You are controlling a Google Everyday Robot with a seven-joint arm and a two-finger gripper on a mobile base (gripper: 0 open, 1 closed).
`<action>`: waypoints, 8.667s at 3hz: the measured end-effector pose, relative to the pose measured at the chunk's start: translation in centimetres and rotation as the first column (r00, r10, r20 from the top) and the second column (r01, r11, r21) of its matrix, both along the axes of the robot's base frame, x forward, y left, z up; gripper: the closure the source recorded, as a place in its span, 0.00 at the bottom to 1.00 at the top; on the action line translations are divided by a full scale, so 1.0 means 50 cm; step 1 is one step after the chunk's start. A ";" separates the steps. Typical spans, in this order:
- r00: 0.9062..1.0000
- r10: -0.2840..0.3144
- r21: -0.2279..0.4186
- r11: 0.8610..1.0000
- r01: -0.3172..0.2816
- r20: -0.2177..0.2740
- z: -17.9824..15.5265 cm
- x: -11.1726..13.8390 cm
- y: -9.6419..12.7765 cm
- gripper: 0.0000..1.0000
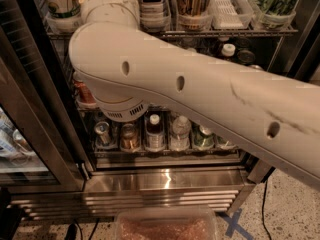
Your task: Pick water bottle from top shelf of fridge
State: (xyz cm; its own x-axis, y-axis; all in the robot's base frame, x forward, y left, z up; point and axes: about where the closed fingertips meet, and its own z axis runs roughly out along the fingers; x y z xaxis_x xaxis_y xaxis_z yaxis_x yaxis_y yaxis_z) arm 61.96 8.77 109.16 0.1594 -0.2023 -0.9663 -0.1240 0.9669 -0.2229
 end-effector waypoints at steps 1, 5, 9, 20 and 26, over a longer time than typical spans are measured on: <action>1.000 -0.007 0.012 1.000 0.007 -0.014 -0.007 0.008 -0.002 0.30; 0.994 0.070 0.029 0.997 -0.067 -0.082 -0.037 0.029 0.040 0.71; 0.990 0.126 0.045 0.991 -0.124 -0.064 -0.042 0.009 0.044 1.00; 0.972 0.231 0.156 0.963 -0.221 -0.050 0.032 -0.141 0.023 1.00; 0.832 0.488 0.378 0.846 -0.375 -0.265 -0.096 -0.195 -0.185 1.00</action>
Offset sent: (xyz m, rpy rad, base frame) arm 0.0178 0.0019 -0.0227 0.0313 0.0649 -0.0144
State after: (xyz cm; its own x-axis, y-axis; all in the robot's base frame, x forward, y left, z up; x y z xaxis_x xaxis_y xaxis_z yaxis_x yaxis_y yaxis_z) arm 52.21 -0.50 104.34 -0.1866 0.1145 -0.9757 -0.5573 0.8056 0.2011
